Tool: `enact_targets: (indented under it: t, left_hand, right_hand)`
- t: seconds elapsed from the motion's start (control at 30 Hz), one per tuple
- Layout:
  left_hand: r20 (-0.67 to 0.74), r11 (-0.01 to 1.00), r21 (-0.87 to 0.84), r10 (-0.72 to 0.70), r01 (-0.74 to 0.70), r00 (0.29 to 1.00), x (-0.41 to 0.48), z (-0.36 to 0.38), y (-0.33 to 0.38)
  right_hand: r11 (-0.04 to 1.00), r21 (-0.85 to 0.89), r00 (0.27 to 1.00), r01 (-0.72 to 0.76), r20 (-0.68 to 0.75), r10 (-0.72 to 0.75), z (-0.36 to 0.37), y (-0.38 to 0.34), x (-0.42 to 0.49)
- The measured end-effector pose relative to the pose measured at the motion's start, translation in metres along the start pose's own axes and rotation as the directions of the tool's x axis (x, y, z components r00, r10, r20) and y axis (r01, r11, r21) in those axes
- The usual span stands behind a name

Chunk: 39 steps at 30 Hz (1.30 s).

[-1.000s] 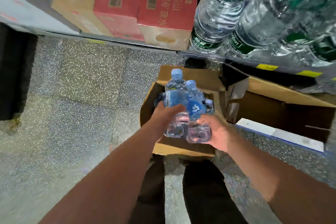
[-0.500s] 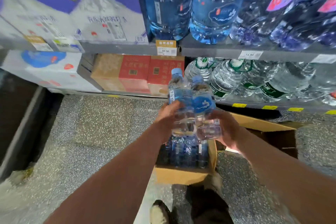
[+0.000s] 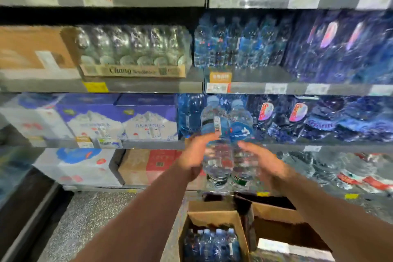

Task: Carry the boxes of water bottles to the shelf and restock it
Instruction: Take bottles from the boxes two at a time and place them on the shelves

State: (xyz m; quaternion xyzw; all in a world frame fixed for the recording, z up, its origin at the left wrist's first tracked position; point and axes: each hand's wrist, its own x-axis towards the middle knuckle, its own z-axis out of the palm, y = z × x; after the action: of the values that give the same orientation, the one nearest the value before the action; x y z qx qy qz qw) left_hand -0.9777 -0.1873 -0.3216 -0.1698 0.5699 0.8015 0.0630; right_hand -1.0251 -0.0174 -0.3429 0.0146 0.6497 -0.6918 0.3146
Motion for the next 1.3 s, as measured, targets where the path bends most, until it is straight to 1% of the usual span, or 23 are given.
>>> enact_targets:
  t: [0.03,0.07,0.13,0.2,0.27,0.3,0.37,0.43,0.5,0.57,0.63,0.73,0.8,0.87,0.97,1.03,1.1,1.17,1.23,1.3]
  left_hand:
    - [0.000,0.999,0.021,0.049,-0.049,0.999,-0.007,0.006,0.011]
    - [-0.007,0.994,0.061,0.095,-0.094,0.995,-0.013,0.012,0.020]
    - [-0.025,0.984,0.101,0.152,-0.148,0.988,-0.023,0.021,0.040]
    - [-0.051,0.984,0.083,0.162,-0.158,0.985,-0.036,0.031,0.060]
    - [-0.047,0.985,0.084,0.154,-0.149,0.987,-0.048,0.036,0.078]
    - [-0.044,0.982,0.101,0.168,-0.163,0.985,-0.053,0.037,0.088]
    - [-0.060,0.983,0.079,0.171,-0.166,0.983,-0.062,0.039,0.102]
    - [-0.020,0.982,0.058,0.179,-0.178,0.984,-0.069,0.037,0.116]
    - [0.029,0.973,0.084,0.214,-0.216,0.976,-0.077,0.036,0.128]
    - [0.054,0.947,0.149,0.280,-0.285,0.958,-0.081,0.037,0.136]
    - [0.049,0.927,0.188,0.320,-0.324,0.946,-0.085,0.039,0.146]
    - [0.103,0.923,0.149,0.342,-0.354,0.934,-0.088,0.046,0.160]
    - [0.119,0.915,0.145,0.361,-0.376,0.925,-0.085,0.051,0.169]
    - [0.088,0.898,0.161,0.400,-0.410,0.912,-0.078,0.058,0.177]
    - [0.054,0.870,0.190,0.453,-0.455,0.890,-0.064,0.073,0.190]
    - [0.060,0.855,0.188,0.482,-0.484,0.874,-0.054,0.087,0.198]
    - [0.058,0.835,0.207,0.510,-0.510,0.858,-0.042,0.106,0.207]
    - [0.064,0.819,0.210,0.534,-0.535,0.843,-0.025,0.125,0.216]
    - [0.075,0.804,0.221,0.551,-0.552,0.831,-0.008,0.147,0.225]
    - [0.089,0.787,0.226,0.569,-0.573,0.817,0.009,0.172,0.234]
  right_hand:
    - [0.998,-0.048,1.000,0.027,-0.008,-0.028,0.003,-0.011,-0.007]
    - [0.998,-0.048,0.999,0.043,-0.007,-0.043,0.007,-0.022,-0.016]
    - [0.997,0.004,0.997,0.079,-0.026,-0.079,0.012,-0.043,-0.030]
    - [0.989,0.004,0.989,0.149,-0.022,-0.149,0.017,-0.061,-0.047]
    - [0.978,-0.038,0.978,0.204,-0.043,-0.206,0.021,-0.078,-0.062]
    - [0.972,-0.066,0.972,0.225,-0.049,-0.229,0.024,-0.087,-0.068]
    - [0.962,-0.102,0.965,0.252,-0.055,-0.258,0.026,-0.098,-0.076]
    - [0.962,-0.094,0.962,0.257,-0.075,-0.264,0.030,-0.110,-0.085]
    - [0.955,-0.093,0.953,0.281,-0.088,-0.289,0.037,-0.120,-0.096]
    - [0.948,-0.116,0.951,0.296,-0.060,-0.304,0.041,-0.127,-0.103]
    - [0.944,-0.117,0.950,0.307,-0.022,-0.312,0.045,-0.134,-0.108]
    - [0.949,-0.073,0.948,0.306,-0.067,-0.311,0.045,-0.145,-0.105]
    - [0.952,-0.060,0.949,0.300,-0.081,-0.305,0.043,-0.157,-0.102]
    - [0.948,-0.073,0.945,0.310,-0.089,-0.316,0.037,-0.168,-0.098]
    - [0.930,-0.056,0.925,0.363,-0.097,-0.367,0.032,-0.188,-0.097]
    - [0.923,-0.033,0.917,0.384,-0.108,-0.385,0.022,-0.202,-0.096]
    - [0.899,-0.019,0.894,0.437,-0.103,-0.436,0.010,-0.217,-0.093]
    - [0.884,-0.036,0.878,0.465,-0.110,-0.466,-0.007,-0.233,-0.089]
    - [0.856,-0.037,0.847,0.515,-0.130,-0.515,-0.030,-0.249,-0.082]
    - [0.839,-0.057,0.831,0.541,-0.117,-0.544,-0.051,-0.269,-0.076]
